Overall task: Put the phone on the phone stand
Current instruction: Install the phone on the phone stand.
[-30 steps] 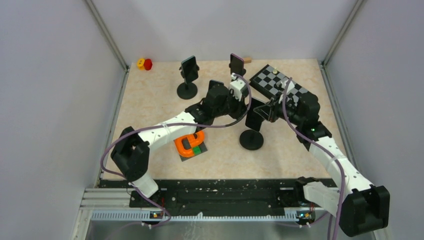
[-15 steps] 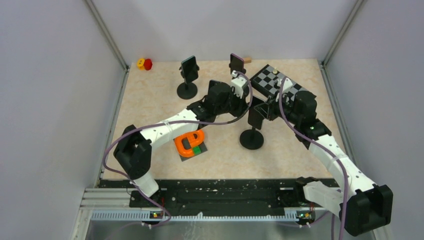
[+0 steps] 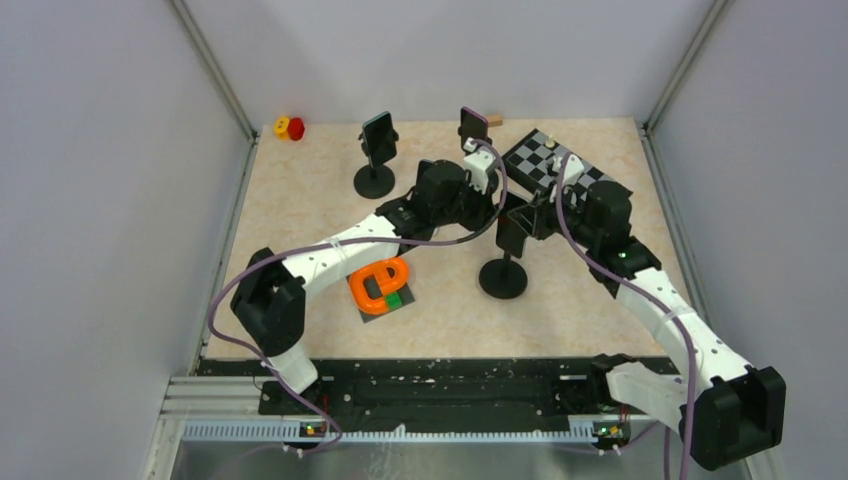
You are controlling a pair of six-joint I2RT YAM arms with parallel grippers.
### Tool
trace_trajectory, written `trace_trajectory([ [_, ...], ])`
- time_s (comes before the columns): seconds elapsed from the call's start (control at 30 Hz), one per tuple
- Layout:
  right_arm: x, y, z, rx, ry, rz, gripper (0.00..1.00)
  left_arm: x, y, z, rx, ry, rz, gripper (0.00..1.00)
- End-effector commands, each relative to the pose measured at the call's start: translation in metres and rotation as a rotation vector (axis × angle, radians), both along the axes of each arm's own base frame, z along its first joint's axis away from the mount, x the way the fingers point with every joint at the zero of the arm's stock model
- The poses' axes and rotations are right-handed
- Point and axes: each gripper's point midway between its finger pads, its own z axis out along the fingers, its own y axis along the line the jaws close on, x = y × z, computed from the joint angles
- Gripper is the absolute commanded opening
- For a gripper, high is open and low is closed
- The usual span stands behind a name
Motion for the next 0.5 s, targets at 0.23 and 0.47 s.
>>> trace_trajectory([
  [0.23, 0.023, 0.001, 0.008, -0.007, -0.048, -0.068, 0.0, -0.08, -0.027, -0.03, 0.044, 0.227, -0.248, 0.0],
  [0.47, 0.021, 0.002, 0.005, -0.016, -0.049, -0.052, 0.0, -0.086, -0.031, -0.028, 0.04, 0.243, -0.263, 0.0],
])
